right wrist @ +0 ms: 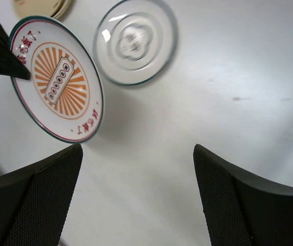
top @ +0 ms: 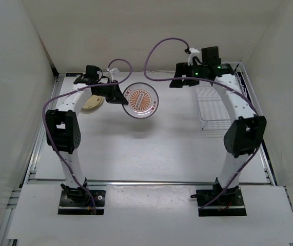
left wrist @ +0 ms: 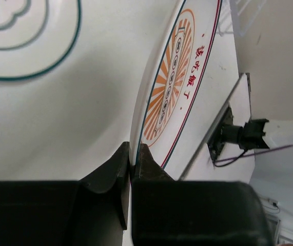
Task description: Unload the plates from the dish rack
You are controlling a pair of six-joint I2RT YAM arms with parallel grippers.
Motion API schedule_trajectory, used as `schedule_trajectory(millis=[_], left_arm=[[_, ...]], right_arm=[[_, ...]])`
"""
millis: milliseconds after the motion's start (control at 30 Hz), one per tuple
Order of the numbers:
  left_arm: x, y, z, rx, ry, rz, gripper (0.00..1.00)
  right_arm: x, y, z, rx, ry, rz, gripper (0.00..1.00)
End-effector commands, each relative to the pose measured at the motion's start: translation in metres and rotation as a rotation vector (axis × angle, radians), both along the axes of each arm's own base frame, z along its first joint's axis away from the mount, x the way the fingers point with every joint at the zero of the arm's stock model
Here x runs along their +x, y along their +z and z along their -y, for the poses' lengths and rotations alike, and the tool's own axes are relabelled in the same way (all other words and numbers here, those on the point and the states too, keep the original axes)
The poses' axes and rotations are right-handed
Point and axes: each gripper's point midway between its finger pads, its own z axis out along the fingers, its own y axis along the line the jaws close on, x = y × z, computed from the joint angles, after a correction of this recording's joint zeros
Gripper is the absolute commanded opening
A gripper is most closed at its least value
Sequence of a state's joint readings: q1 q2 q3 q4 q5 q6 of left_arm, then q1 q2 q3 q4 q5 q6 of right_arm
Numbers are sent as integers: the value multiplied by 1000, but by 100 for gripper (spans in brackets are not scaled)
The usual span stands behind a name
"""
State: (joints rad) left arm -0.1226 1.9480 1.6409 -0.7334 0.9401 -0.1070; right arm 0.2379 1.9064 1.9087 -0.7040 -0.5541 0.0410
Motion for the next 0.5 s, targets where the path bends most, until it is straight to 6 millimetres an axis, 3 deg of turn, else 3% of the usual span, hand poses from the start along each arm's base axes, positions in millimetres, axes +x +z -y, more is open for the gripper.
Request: schedule_trajectory(millis=[0,33,67,167,200,267,300,367,400,467], left_arm=[[25,13,5,-11,19,49,10],[35,18,5,-6,26,74,10],[42,8,1,-5,39,50,10],[57,8,5,-23,28,72,10],[65,-3,1,-21,39,54,10],[75,-1,-1,-44,33,65,10],[81,-13,-7,-53,40,42,10],[90,-11,-16,-118,25,39,10],[91,-22,-14,-137,11,12,10],[96,-16,-21,-215,5,-9,10]], right_arm=[[5,57,49,-196,-122,273,92],[5,59,58,-221,-144,289,92],[0,67,71,-244,-177,313,93],[-15,81,86,-245,-201,345,94],[-21,71,93,-255,-211,318,94],[-38,77,94,-245,-207,332,96],[-46,63,98,-249,-205,297,96],[-71,63,99,-239,-183,303,96],[-78,54,98,-237,-171,280,96],[-96,56,95,-211,-145,281,97]])
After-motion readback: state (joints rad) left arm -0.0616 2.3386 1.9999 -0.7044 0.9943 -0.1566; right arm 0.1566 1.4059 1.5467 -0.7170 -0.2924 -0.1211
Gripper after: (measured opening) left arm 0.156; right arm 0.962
